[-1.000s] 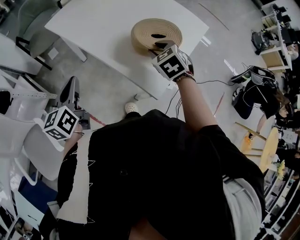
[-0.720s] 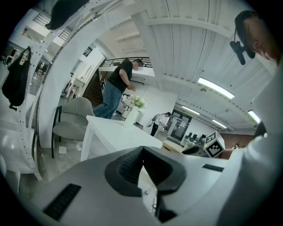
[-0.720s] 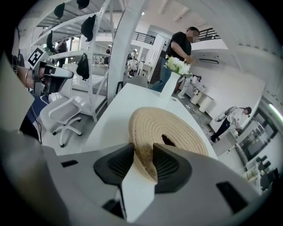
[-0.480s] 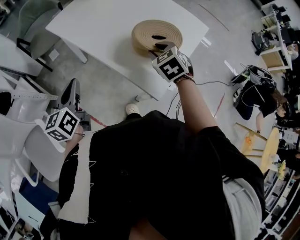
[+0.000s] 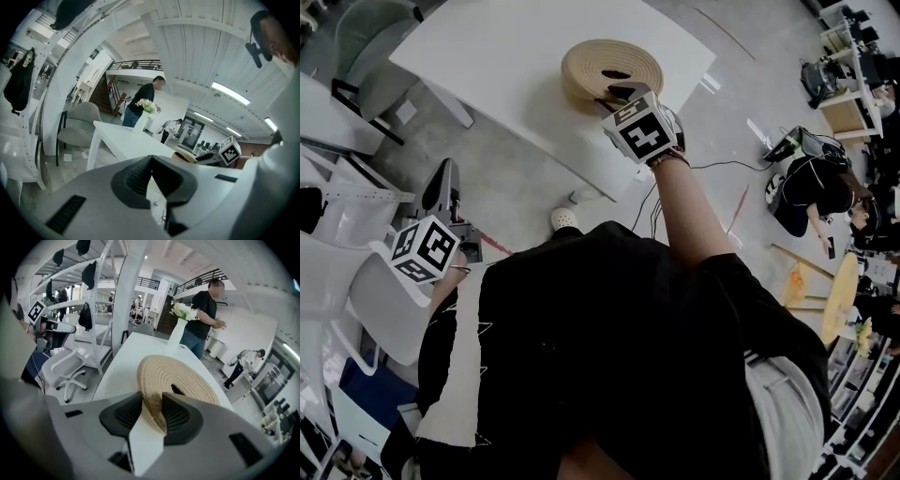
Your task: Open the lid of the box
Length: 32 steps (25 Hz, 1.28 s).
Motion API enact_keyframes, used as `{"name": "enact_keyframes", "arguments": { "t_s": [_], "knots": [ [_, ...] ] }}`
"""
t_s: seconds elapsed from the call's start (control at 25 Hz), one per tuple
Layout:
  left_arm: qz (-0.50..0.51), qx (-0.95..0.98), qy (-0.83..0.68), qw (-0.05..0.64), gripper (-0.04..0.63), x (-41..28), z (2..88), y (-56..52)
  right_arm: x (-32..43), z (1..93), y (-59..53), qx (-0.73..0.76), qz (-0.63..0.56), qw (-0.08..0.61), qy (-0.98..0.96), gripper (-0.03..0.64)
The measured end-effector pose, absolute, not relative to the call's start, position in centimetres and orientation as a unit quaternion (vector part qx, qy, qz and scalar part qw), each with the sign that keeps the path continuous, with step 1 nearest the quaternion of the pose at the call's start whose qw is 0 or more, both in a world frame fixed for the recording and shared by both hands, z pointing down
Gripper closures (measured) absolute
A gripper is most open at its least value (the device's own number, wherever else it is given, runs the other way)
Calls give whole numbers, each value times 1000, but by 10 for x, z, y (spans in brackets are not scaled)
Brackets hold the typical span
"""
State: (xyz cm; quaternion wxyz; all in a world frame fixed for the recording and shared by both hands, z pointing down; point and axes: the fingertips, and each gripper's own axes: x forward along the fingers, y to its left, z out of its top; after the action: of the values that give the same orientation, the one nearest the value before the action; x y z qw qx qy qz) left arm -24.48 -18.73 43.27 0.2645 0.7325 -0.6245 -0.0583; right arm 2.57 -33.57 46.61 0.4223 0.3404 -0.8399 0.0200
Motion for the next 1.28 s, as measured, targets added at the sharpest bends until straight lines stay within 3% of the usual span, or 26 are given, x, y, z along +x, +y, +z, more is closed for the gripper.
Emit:
{"name": "enact_keyframes", "arguments": {
  "t_s": [1.28],
  "knots": [
    [-52, 731, -625, 268, 584, -245, 437, -196, 27, 434, -339, 372, 51, 364, -852, 489]
  ]
}}
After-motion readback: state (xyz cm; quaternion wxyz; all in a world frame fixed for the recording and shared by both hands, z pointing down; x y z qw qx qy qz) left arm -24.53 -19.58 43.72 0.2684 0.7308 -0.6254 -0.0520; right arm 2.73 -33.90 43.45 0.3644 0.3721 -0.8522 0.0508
